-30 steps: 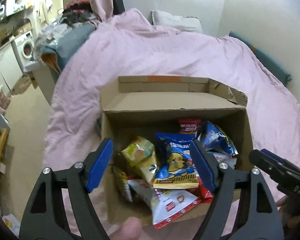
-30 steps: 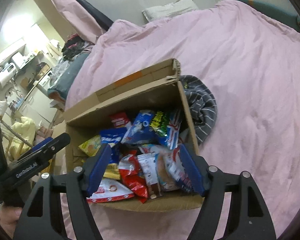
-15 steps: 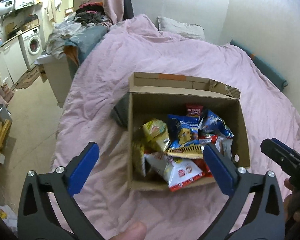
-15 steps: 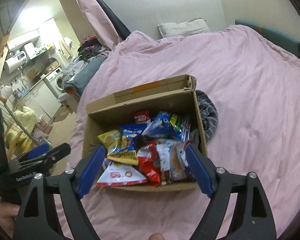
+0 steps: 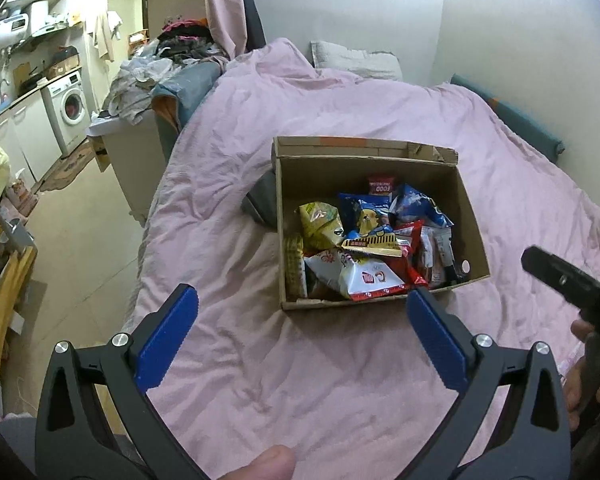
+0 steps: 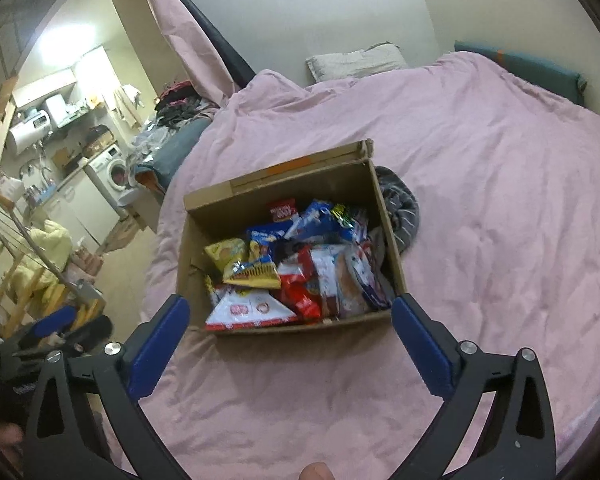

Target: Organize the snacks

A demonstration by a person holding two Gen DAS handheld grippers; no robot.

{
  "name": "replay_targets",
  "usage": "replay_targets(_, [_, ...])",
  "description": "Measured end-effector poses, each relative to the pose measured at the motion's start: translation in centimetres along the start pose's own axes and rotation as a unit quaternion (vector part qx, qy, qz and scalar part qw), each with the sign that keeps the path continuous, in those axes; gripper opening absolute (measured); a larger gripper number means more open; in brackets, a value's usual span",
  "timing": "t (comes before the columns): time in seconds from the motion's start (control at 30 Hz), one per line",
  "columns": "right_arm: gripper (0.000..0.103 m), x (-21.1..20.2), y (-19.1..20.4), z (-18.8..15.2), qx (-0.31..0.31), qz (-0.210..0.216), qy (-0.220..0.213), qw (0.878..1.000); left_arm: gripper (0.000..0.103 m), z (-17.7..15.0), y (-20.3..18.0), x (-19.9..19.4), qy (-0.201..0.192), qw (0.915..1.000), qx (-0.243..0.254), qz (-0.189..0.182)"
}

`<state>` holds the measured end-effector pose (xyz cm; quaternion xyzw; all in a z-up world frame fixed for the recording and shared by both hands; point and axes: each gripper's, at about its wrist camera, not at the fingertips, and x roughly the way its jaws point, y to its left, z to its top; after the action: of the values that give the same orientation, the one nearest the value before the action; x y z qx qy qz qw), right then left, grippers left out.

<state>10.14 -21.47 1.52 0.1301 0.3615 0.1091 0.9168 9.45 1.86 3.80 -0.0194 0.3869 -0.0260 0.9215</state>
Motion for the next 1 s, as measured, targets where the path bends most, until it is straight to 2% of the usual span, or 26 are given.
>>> replay_targets(0.13, [0.103,-1.1,0.9,-1.0,-0.016,-0.004,-0.015,1.000,0.103,-1.0,0.2,-0.9,-0.012,0.9999,-0.003,0.010])
replay_targets(0.4, [0.103,-1.0,2.7,-2.2,-0.061,-0.044,-0.036,0.997,0.103,-1.7,0.7,-0.2,-0.017,0.9985,-0.025,0.046])
replay_targets(0.73, [0.103,1.0,2.9,-3.0,-0.074,-0.064,-0.010,0.995,0.103,-1.9,1.2,0.0,-0.013,0.9985,-0.034,0.040])
replay_targets(1.0, [0.103,1.1,2.7,-2.9,-0.071,-0.069,-0.009,0.995,0.103,-2.2,0.8,0.6,0.003,0.9989,-0.028,0.038])
